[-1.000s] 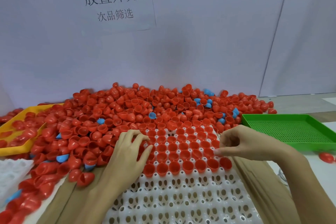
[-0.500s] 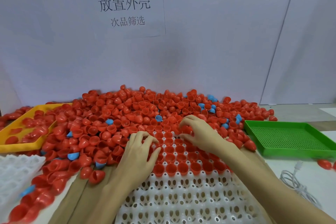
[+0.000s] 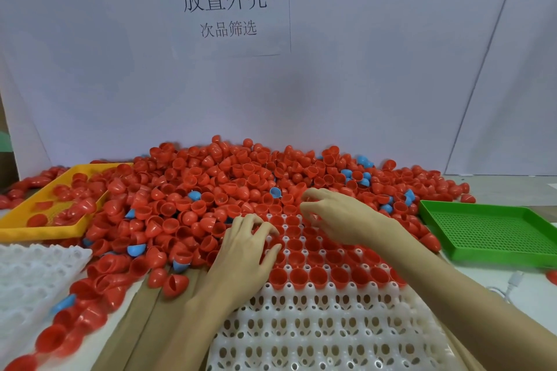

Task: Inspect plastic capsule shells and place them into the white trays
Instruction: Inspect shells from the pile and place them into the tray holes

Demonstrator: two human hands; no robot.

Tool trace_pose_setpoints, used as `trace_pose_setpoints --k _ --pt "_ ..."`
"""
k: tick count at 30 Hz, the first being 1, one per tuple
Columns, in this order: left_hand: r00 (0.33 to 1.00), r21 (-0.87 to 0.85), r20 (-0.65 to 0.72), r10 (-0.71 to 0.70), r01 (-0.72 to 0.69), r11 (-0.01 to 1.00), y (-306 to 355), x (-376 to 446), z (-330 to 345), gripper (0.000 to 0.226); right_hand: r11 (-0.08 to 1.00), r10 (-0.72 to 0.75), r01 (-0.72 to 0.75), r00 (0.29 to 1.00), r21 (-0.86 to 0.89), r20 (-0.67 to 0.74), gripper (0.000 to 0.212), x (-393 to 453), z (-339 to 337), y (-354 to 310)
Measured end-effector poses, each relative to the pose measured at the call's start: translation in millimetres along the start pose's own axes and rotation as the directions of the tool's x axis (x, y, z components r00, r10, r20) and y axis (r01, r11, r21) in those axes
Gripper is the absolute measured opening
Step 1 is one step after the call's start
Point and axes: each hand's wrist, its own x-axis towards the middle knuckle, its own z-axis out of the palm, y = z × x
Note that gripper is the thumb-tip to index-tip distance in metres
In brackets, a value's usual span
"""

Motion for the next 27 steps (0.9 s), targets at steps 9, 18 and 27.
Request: trace_pose_setpoints --k 9,18,27 --pt "1.0 0.007 0.018 -0.004 0.004 1.0 -1 0 -1 0.025 0.963 0.075 -0.068 0.997 0.262 -0.019 0.024 4 -3 10" --pt "1.0 0.007 0.03 -0.006 0.006 1.0 0 0 -2 0.024 0.952 0.182 -0.134 0.971 0.277 -0.154 0.03 23 18 4" --pt "0.999 0.008 0.044 -0.006 0.005 1.0 0 0 -3 0.026 0.969 0.194 -0.177 0.977 0.173 -0.085 0.024 48 17 0"
